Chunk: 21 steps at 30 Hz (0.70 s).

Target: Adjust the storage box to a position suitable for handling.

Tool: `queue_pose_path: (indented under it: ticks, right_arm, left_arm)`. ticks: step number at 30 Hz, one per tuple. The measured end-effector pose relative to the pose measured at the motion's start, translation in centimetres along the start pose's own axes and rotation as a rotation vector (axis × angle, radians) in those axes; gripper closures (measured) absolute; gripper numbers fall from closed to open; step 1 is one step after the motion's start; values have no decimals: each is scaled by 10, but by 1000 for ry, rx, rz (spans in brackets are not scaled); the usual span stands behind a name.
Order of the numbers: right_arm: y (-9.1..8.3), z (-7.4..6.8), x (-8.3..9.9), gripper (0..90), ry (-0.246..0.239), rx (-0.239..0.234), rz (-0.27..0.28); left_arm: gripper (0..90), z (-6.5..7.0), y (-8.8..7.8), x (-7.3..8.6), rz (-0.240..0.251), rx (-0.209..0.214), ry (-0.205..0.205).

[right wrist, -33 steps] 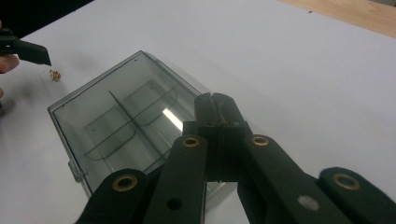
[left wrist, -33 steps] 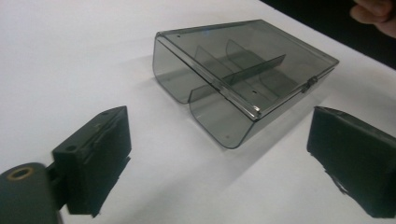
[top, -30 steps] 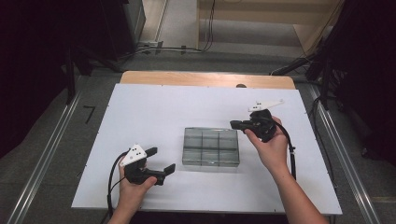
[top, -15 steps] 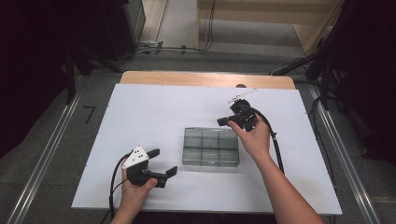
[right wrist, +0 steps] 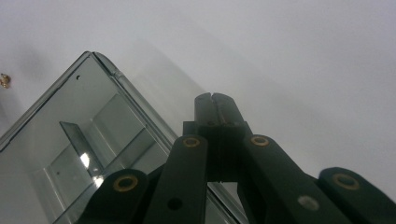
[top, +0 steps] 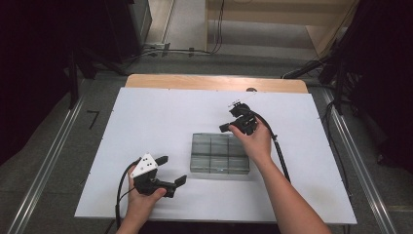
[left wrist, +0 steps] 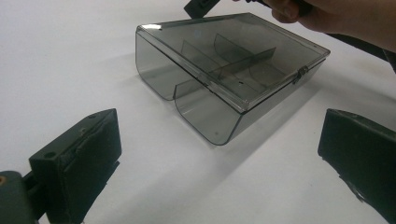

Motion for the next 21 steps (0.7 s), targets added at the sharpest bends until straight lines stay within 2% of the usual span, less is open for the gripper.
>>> queue_pose_path:
  ticks: [6,16,21]
  right_arm:
    - [7,1,2,886,-7,1,-41]
    - [7,-2,4,887,-6,-22,-48]
    - [8,-9,8,887,-32,-39,-51]
  left_arm:
    - [0,0,0,0,-4,1,3]
    - [0,0,0,0,-5,-1,5]
    - [0,0,0,0,-5,-2,9]
Point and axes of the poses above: each handheld gripper's, and its own axes: y roughly forward along the jaws, x roughly out of its underside, z roughly to its right, the point moved 5 cm from there along y, roughly forward along the jaws, and after that the axes turned 6 degrees about -z, right-handed, at the moved point
